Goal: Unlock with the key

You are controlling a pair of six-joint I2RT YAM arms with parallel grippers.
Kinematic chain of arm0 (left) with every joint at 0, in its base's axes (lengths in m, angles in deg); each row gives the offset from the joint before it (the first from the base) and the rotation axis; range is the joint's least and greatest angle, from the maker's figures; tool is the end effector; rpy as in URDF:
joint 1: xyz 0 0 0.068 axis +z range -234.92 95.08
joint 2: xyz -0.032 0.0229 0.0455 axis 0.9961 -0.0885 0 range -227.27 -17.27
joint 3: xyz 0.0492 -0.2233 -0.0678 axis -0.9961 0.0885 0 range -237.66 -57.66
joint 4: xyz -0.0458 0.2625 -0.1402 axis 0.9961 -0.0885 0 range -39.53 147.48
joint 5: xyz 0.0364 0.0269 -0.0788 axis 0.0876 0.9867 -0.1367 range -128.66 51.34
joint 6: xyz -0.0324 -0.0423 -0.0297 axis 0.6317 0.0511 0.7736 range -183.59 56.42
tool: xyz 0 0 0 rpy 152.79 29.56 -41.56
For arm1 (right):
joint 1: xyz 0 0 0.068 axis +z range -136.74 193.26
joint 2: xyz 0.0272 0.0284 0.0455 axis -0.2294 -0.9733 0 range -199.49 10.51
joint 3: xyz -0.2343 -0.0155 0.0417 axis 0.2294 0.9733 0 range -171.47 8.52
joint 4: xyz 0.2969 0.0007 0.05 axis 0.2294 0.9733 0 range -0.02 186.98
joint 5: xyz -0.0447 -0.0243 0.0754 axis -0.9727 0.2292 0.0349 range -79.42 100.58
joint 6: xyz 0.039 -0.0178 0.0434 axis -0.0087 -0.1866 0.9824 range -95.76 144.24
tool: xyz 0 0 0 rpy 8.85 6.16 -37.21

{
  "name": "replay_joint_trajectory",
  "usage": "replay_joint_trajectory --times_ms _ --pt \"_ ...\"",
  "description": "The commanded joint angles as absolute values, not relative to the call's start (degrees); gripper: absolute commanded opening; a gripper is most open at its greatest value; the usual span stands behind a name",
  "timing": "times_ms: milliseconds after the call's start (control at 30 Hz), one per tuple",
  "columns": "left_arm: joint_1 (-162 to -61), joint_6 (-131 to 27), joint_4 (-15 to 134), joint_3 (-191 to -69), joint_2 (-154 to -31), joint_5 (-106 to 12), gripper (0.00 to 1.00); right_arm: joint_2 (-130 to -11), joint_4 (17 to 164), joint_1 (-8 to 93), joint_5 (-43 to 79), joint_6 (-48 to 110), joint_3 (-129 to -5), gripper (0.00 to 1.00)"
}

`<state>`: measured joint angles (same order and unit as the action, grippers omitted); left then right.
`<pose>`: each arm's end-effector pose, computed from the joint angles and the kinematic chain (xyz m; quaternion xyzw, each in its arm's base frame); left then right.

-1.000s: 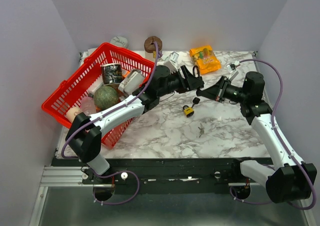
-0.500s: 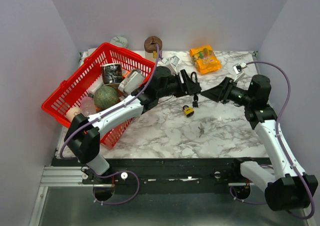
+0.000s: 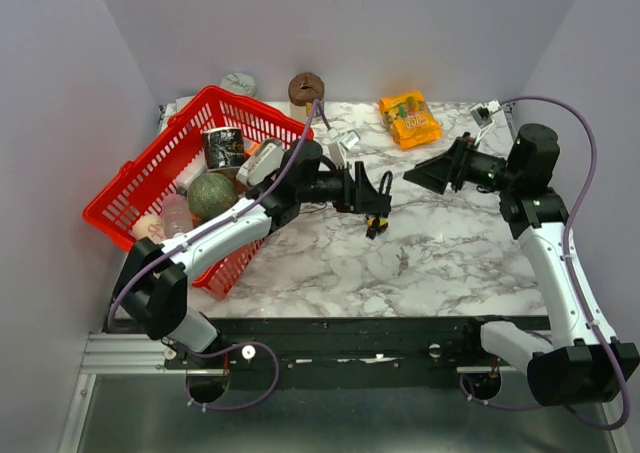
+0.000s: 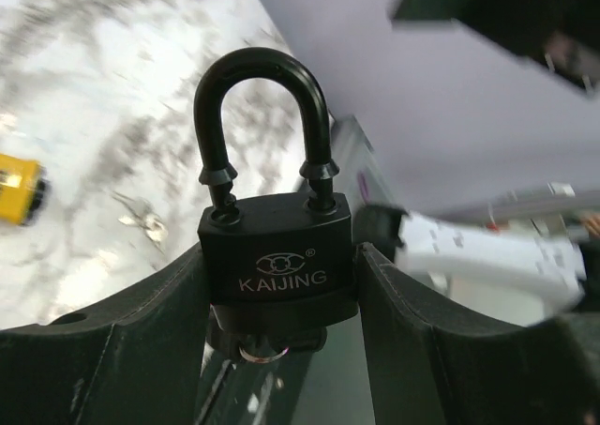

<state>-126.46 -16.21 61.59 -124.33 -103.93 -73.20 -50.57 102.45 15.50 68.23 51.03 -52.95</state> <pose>0.2854 -0.2872 0.2693 0.1399 0.7701 -0.5722 0.2449 0.2906 0.0499 0.3548 -0.1515 0.7301 0.5010 0.4394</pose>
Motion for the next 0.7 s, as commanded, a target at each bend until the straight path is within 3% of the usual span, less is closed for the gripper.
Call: replay_joint_trajectory --times_ms 0,200,433,667 --pt "-126.59 -13.86 75.74 -119.03 -97.18 -92.07 0.0 -54.17 99.93 16.33 77.27 50.69 -55.98 0.92" --pt "-126.41 -9.89 79.87 -118.05 -95.67 -99.82 0.0 -56.37 98.16 21.25 80.71 51.31 -56.17 0.91" --pt "-126.23 -3.91 87.89 -113.56 -93.56 -97.9 0.0 -57.35 95.26 26.88 83.36 54.9 -53.19 0.84" --pt "-126.15 -4.79 86.13 -113.21 -92.77 -95.97 0.0 -55.76 88.4 26.88 86.52 60.62 -48.79 0.67"
